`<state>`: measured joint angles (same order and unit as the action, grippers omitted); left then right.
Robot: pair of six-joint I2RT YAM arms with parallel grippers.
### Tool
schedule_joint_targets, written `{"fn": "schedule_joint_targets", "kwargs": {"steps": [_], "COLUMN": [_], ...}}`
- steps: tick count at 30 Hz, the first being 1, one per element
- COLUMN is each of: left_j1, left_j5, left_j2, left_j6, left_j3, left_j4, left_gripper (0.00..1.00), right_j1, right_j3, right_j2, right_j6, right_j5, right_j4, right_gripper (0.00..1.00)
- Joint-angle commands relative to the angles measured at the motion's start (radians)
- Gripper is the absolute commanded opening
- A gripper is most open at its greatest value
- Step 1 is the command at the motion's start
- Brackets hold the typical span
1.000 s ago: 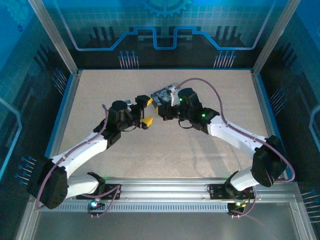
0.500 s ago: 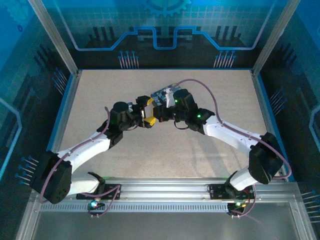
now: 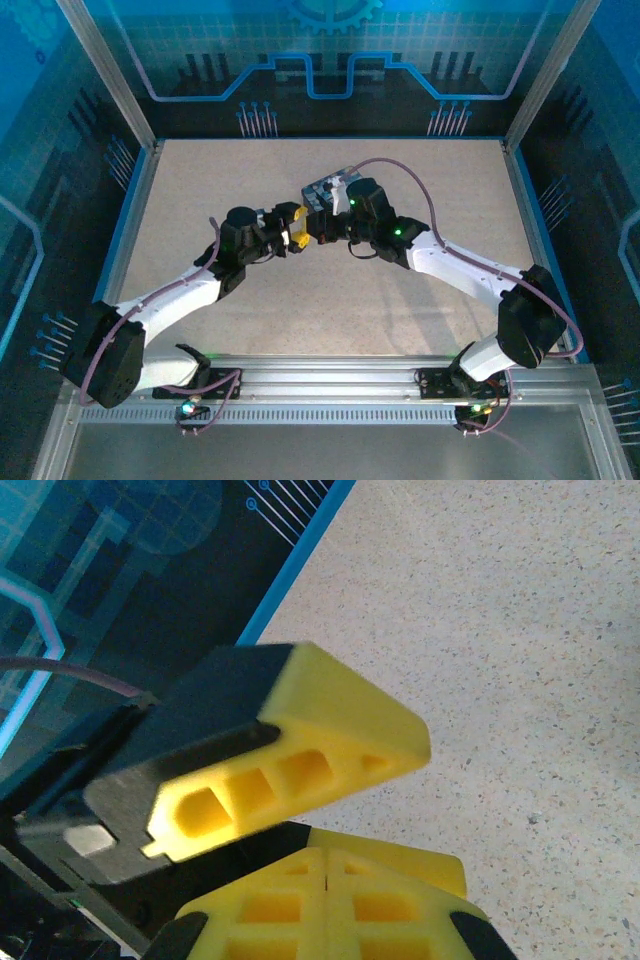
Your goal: Unlock the padlock with the key
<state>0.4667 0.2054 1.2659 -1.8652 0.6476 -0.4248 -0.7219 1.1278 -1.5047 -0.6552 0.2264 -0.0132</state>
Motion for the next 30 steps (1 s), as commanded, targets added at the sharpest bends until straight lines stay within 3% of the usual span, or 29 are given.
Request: {"fn": "schedule_joint_targets", "kwargs": {"steps": [1,8,18,27,30], "left_j1": [0.003,0.003,0.002,0.001,0.001], "left_j5": [-0.012,-0.022,-0.027,-0.029,-0.033], "left_j2": [-0.008,-0.009,-0.014,-0.013,-0.019], "left_j6": [-0.014,-0.02,-0.018,-0.001,0.062], "left_j3": [-0.011,-0.025,-0.028,-0.022,-0.011], "left_j4": [-0.012,-0.01,0.006,0.006,0.023], "left_gripper": [0.51,0.31,0.22,0.02,0.0], "right_j1": [-0.012,-0.012,-0.011,-0.009,0.0], "right_j3": [0.015,0.012,0.0,-0.003,-0.009], "right_j2": [0.028,0.032,0.048,0.046,0.056], "right_j6": [-0.003,-0.001,-0.001,-0.004,-0.01], "right_j5": [-0.007,-0.012,-0.023,-0.019,-0.017], "right_j4": [0.016,0.013,0.009,0.009,0.009], "right_gripper": [0.0,0.0,0.0,0.0,0.0]}}
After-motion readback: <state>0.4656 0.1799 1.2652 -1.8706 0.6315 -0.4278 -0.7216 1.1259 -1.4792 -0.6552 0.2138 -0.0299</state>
